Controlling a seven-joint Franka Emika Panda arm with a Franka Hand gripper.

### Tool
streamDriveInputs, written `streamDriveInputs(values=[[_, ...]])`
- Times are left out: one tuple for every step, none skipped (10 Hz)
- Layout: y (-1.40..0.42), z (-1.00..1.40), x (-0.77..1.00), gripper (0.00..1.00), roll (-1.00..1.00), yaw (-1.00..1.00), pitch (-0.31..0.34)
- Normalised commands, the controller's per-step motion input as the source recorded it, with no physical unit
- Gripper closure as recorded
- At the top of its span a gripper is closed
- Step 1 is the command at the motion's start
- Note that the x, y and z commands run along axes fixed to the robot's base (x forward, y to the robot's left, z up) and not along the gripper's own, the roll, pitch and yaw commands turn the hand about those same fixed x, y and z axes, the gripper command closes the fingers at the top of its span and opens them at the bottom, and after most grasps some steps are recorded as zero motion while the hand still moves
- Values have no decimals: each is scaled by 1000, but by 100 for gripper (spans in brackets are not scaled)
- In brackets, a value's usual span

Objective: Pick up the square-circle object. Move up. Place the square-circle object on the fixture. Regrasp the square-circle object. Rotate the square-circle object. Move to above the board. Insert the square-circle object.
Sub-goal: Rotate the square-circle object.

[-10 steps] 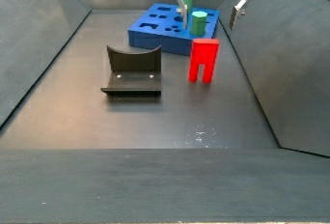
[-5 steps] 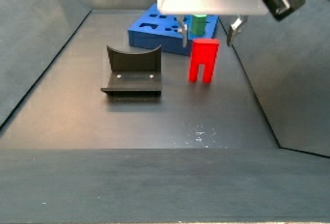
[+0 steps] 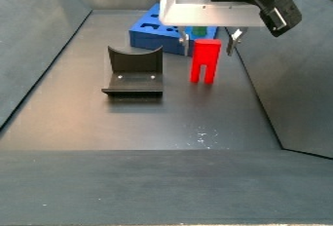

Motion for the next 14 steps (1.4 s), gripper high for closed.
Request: streamDriveInputs(values=[[-4, -292, 61, 0, 191, 21, -18], [-5, -248, 61, 0, 201, 21, -15], [-6, -217, 63, 0, 207, 22, -15], [-9, -189, 64, 0, 212, 27, -21], [-9, -178, 64, 0, 214, 29, -25], [-9, -175, 65, 0, 214, 31, -26], [-9, -175, 65, 0, 213, 31, -26], [-9, -175, 65, 0, 213, 31, -26], [-10, -174, 65, 0, 213, 32, -26], [-10, -174, 65, 0, 213, 32, -26], [-10, -174, 66, 0, 213, 32, -26], [-10, -174, 66, 0, 213, 32, -26], [-10, -174, 66, 0, 213, 32, -26], [-10, -174, 66, 0, 213, 32, -26]])
